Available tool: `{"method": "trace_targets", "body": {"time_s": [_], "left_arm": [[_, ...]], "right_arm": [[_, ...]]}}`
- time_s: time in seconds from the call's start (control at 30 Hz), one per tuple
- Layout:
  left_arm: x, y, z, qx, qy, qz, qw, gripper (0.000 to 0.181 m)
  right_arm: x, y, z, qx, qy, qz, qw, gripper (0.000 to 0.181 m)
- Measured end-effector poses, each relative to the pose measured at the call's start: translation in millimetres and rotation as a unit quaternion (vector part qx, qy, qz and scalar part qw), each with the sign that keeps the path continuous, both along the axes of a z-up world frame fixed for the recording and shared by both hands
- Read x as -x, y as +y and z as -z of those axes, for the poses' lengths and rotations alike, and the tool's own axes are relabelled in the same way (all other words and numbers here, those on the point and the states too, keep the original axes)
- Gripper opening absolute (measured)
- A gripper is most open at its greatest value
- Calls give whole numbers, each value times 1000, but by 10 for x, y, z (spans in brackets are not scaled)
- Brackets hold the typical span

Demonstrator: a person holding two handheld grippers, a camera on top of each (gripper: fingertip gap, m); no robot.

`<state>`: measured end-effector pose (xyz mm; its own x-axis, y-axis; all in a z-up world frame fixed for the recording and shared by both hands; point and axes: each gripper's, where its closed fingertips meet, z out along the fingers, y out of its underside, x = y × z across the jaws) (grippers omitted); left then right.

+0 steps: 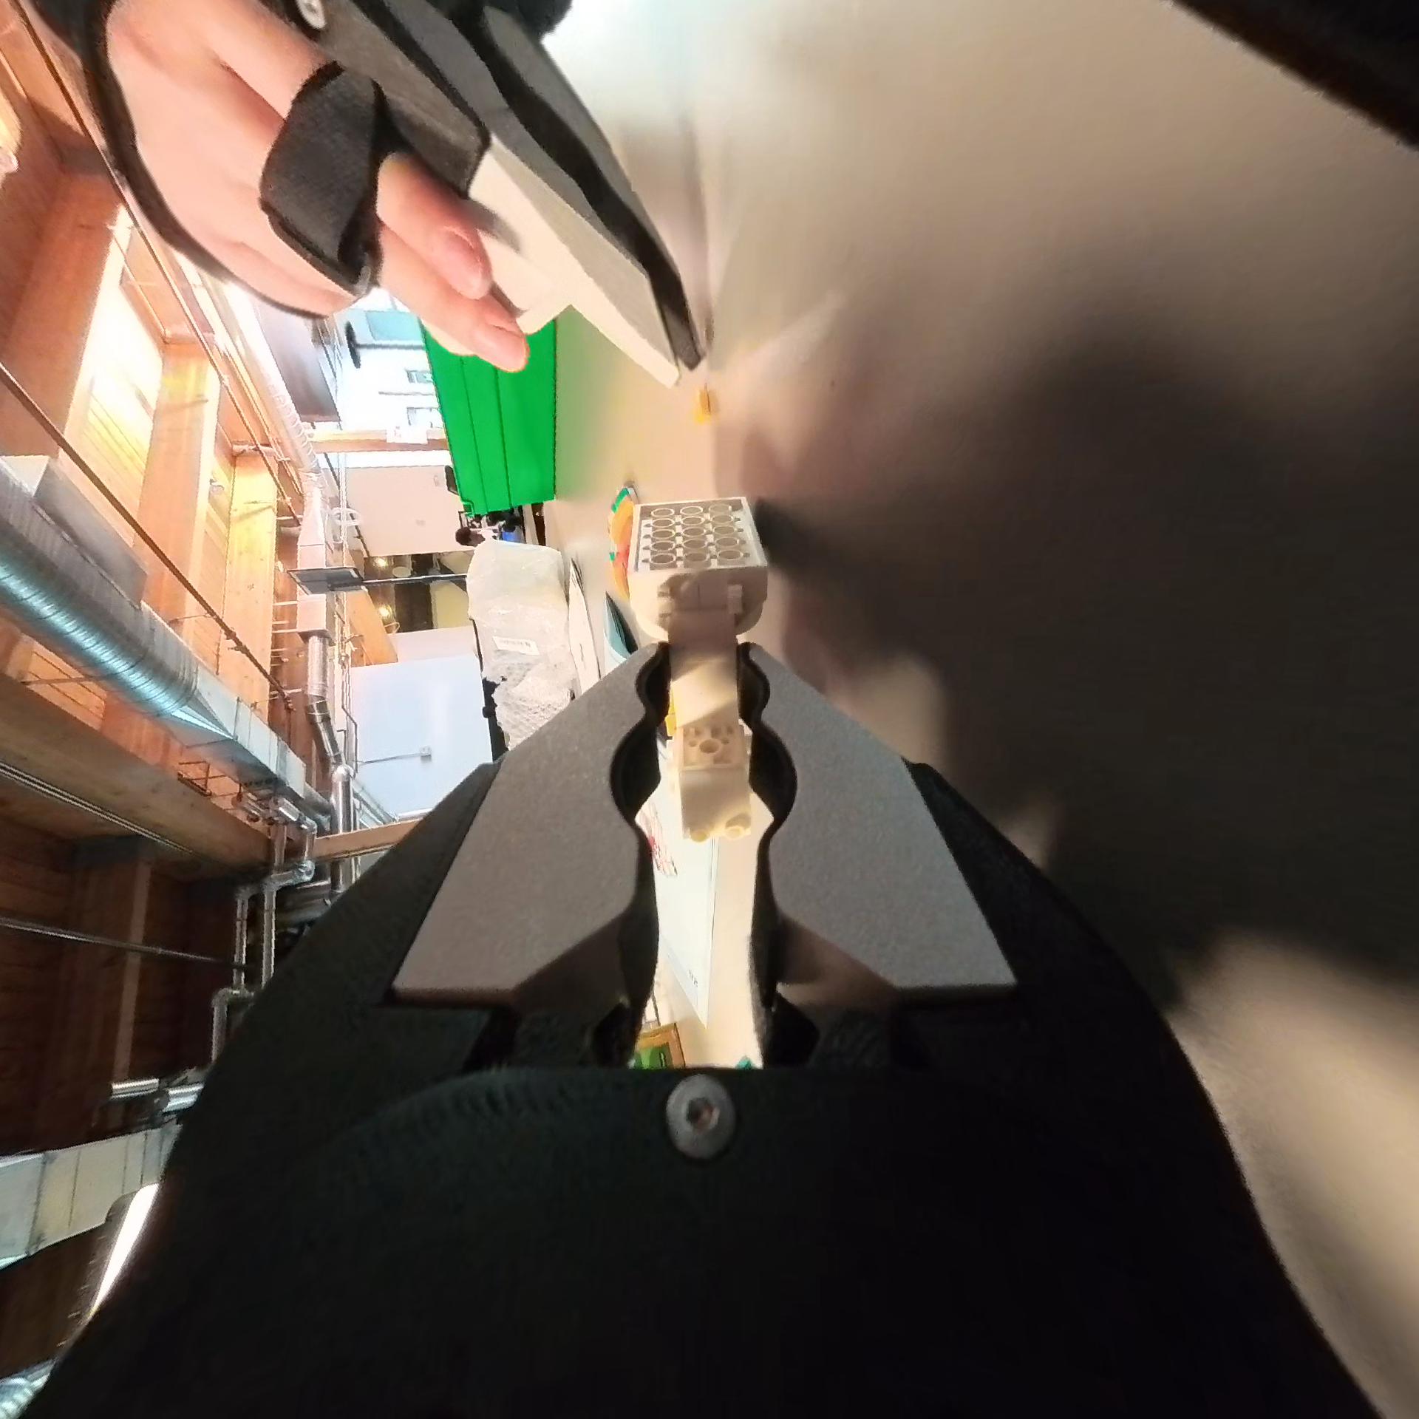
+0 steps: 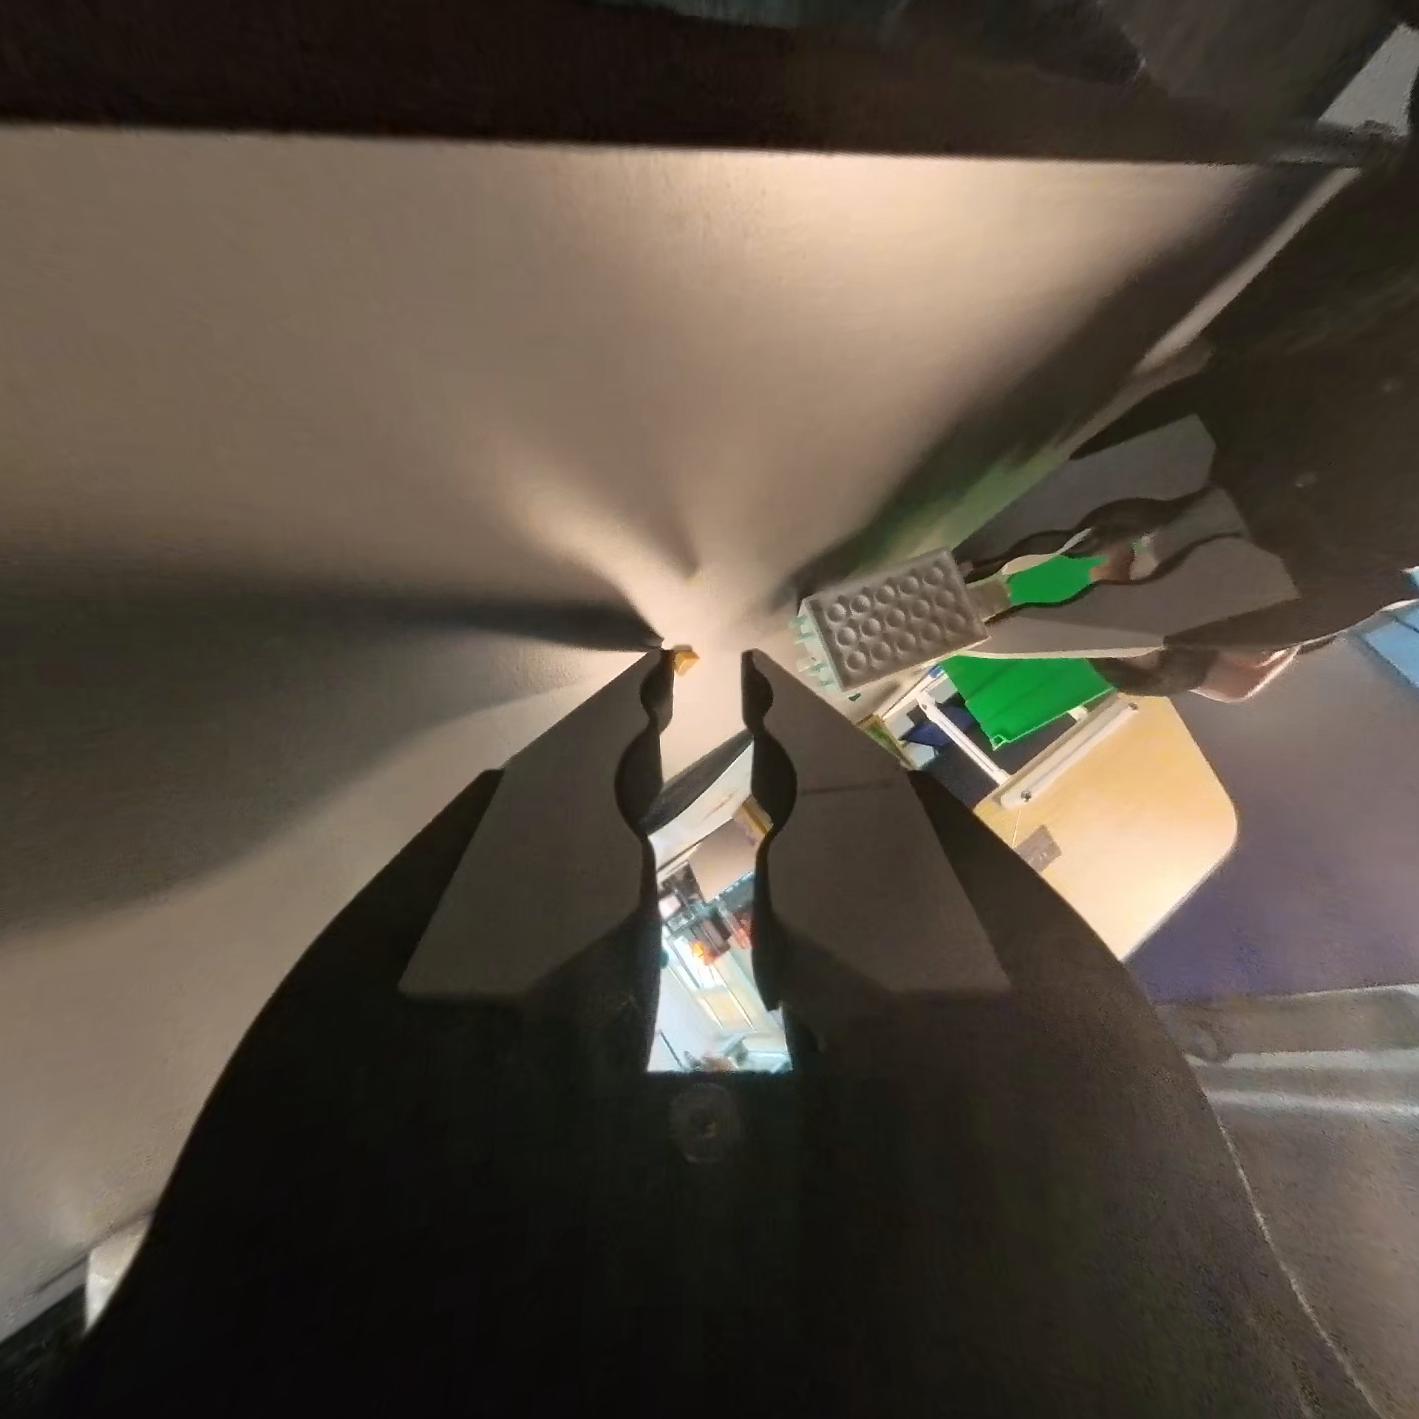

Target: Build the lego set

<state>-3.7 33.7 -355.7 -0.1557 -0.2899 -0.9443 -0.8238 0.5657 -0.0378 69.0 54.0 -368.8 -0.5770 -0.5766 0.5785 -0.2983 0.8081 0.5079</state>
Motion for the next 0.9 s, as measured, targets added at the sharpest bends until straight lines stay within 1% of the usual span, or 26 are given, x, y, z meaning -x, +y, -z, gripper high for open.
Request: {"method": "trace_targets", "body": {"time_s": [0.13,0.2,0.27,0.3,0.33,0.37,0.4,0.43,0.47,0.5,0.53,0.6,0.67,0.73,0.8,0.9], "left_arm": [[-6,-16,2,-1,0,3,1000,16],[-6,-24,3,-3,1,5,1000,16],[-4,-30,3,-5,3,6,1000,16],[-4,-34,4,-6,3,7,1000,16],[-4,-39,5,-7,4,8,1000,16],[-4,-43,5,-8,5,9,1000,16],[-5,-46,4,-9,5,10,1000,16],[-5,-49,5,-9,5,10,1000,16],[-5,-52,6,-10,5,11,1000,16],[-6,-56,6,-11,6,12,1000,16],[-8,-61,6,-11,6,13,1000,16],[-9,-69,6,-14,7,15,1000,16],[-8,-73,7,-17,9,16,1000,16],[-2,-75,7,-19,10,16,1000,16],[12,-84,12,-20,10,15,1000,16],[17,-85,10,-20,10,15,1000,17]], "right_arm": [[-31,-28,-5,5,7,0,1000,18],[-43,-23,-36,30,13,21,999,20],[-18,34,-112,93,35,89,991,20],[0,79,-154,145,49,144,978,18],[6,130,-174,208,57,211,953,15],[0,175,-171,274,59,278,919,15],[-19,202,-141,338,51,342,875,13],[-42,209,-96,397,38,400,825,13],[-43,204,-78,452,34,442,774,14],[-26,204,-85,500,38,468,728,14],[-16,204,-86,538,38,487,687,15],[-10,207,-62,589,29,515,622,15],[6,185,-45,627,17,525,575,14],[33,145,-49,655,3,526,543,14],[70,146,-91,675,-1,521,522,14],[138,246,-169,696,6,519,496,15]]}}
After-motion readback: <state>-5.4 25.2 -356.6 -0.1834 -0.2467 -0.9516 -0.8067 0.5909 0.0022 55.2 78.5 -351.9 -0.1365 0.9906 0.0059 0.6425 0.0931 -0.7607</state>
